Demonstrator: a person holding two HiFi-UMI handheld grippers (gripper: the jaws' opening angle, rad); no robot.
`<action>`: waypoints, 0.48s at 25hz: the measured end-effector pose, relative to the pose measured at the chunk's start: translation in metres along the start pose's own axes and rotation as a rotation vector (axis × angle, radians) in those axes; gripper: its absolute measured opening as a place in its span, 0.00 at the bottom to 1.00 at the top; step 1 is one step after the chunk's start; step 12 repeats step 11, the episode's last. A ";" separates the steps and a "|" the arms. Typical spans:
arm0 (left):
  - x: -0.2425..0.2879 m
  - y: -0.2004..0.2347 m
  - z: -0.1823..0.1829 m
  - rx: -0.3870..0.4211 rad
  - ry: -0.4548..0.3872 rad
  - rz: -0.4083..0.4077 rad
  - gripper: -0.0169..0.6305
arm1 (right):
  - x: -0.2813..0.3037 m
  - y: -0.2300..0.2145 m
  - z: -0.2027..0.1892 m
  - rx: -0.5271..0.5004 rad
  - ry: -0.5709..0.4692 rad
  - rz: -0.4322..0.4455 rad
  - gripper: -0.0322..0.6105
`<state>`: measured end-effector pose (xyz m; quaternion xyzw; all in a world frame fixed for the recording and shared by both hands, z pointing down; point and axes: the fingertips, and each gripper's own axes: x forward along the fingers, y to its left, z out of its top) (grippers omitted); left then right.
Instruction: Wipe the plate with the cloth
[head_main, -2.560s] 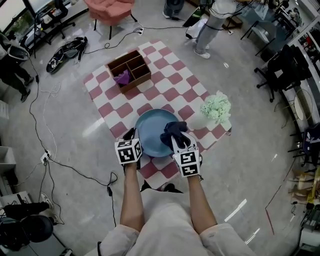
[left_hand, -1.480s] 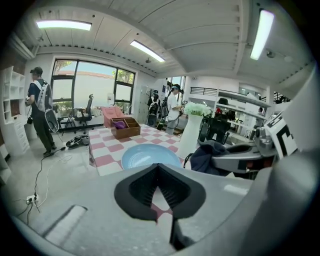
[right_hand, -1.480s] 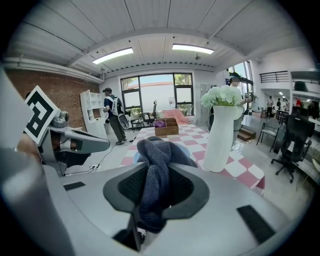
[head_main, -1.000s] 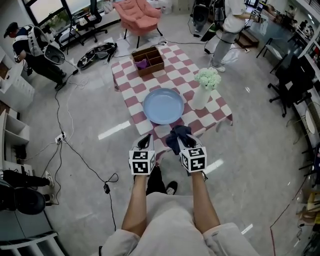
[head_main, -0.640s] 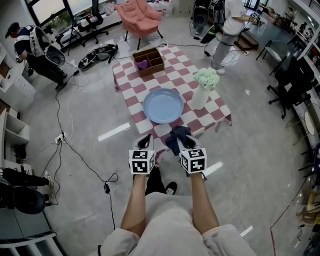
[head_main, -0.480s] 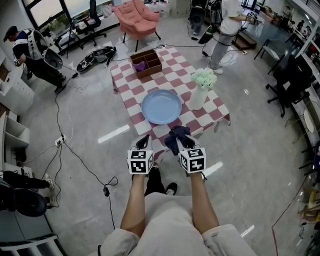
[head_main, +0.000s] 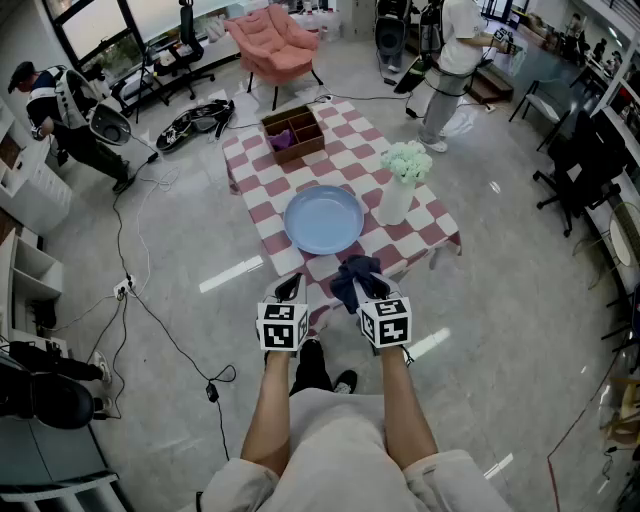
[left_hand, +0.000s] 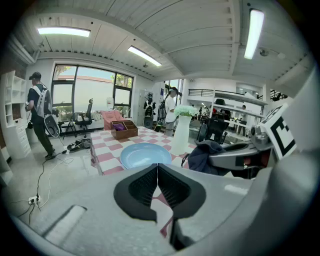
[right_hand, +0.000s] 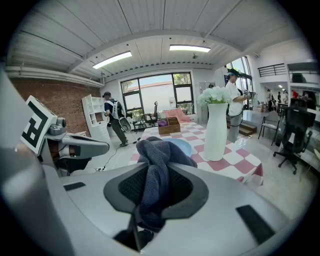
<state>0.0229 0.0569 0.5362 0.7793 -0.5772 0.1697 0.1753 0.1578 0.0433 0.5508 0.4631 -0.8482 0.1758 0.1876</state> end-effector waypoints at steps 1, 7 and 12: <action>0.000 0.000 0.000 0.000 0.000 0.000 0.04 | 0.000 0.000 -0.001 0.000 0.001 0.001 0.20; 0.000 -0.002 0.002 0.007 0.003 -0.001 0.04 | -0.002 -0.003 -0.004 0.008 0.006 -0.002 0.20; 0.002 -0.005 0.003 0.012 0.000 0.001 0.04 | -0.004 -0.008 -0.003 0.010 0.002 -0.005 0.20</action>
